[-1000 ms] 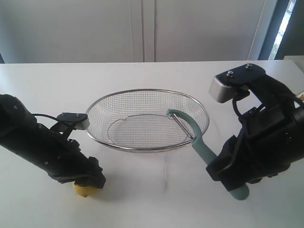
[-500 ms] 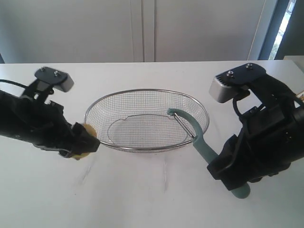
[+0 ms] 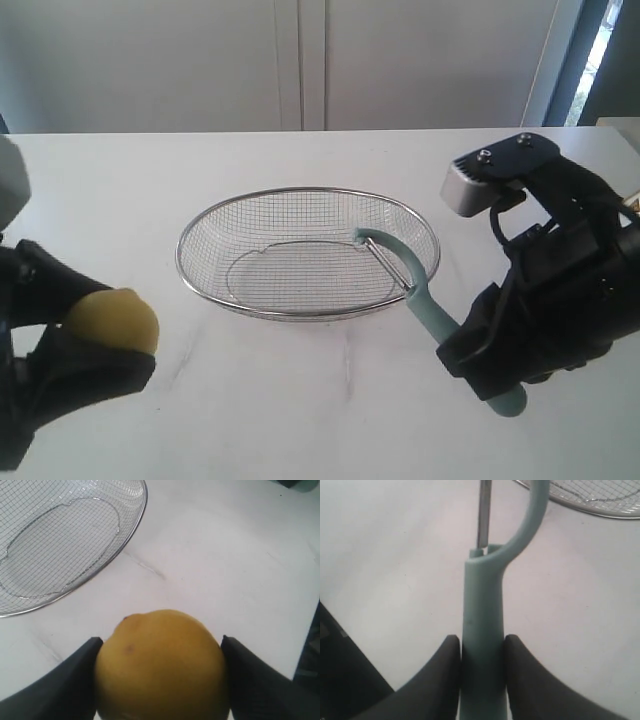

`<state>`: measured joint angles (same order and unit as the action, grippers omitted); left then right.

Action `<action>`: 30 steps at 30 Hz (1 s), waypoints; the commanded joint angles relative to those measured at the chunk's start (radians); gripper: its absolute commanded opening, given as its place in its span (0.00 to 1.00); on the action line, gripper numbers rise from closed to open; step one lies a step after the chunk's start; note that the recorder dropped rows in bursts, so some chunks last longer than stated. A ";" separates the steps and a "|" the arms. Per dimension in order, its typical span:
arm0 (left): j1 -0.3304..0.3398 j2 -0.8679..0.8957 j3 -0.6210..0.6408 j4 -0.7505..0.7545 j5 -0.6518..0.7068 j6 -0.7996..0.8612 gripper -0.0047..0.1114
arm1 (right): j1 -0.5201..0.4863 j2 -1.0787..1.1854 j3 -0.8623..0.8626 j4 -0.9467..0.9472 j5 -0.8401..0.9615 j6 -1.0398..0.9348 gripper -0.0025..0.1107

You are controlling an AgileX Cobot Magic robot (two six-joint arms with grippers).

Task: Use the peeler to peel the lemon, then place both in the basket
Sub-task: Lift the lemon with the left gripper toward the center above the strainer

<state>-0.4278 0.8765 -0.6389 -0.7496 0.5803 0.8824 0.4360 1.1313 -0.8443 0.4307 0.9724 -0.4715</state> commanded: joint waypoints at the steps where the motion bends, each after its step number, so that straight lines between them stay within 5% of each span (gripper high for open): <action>1: -0.004 -0.155 0.107 -0.154 -0.067 0.152 0.04 | -0.009 0.000 -0.001 -0.001 -0.048 0.005 0.02; 9: -0.004 -0.320 0.165 -0.195 -0.116 0.248 0.04 | -0.009 0.000 0.080 0.111 -0.130 0.005 0.02; 22: -0.004 -0.268 0.174 -0.307 -0.221 0.297 0.04 | -0.007 0.135 0.164 0.436 -0.189 -0.047 0.02; 26: -0.004 -0.187 0.174 -0.478 -0.251 0.473 0.04 | -0.007 0.181 0.166 0.571 -0.189 -0.192 0.02; 30: -0.004 -0.062 0.174 -0.750 -0.230 0.815 0.04 | -0.007 0.227 0.166 0.691 -0.181 -0.287 0.02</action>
<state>-0.4278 0.7412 -0.4679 -1.2908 0.3382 1.4677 0.4360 1.3319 -0.6846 1.0285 0.7925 -0.6814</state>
